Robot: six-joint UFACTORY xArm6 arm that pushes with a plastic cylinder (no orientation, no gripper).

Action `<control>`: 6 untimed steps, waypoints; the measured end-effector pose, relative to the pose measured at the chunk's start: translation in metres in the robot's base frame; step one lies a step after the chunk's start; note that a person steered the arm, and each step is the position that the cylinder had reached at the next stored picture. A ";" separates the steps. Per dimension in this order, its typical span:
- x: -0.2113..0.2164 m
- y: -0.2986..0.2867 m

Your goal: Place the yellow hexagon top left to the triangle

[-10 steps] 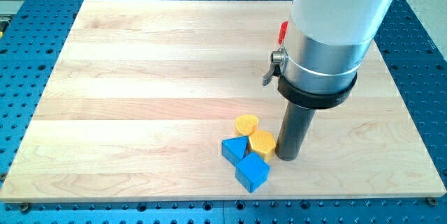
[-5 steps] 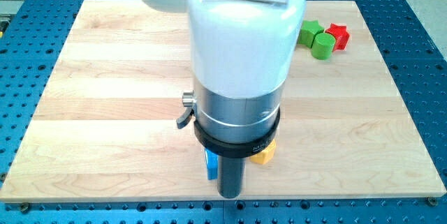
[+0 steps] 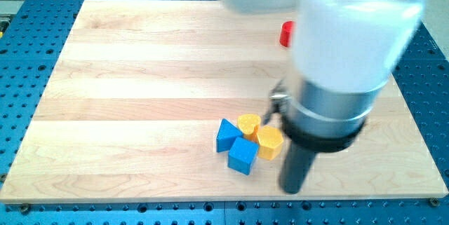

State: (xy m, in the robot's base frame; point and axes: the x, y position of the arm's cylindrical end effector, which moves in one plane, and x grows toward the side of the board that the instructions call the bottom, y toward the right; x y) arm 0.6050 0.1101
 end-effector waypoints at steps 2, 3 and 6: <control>-0.007 0.018; -0.007 0.021; -0.007 0.034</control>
State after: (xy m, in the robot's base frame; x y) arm 0.5977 0.1440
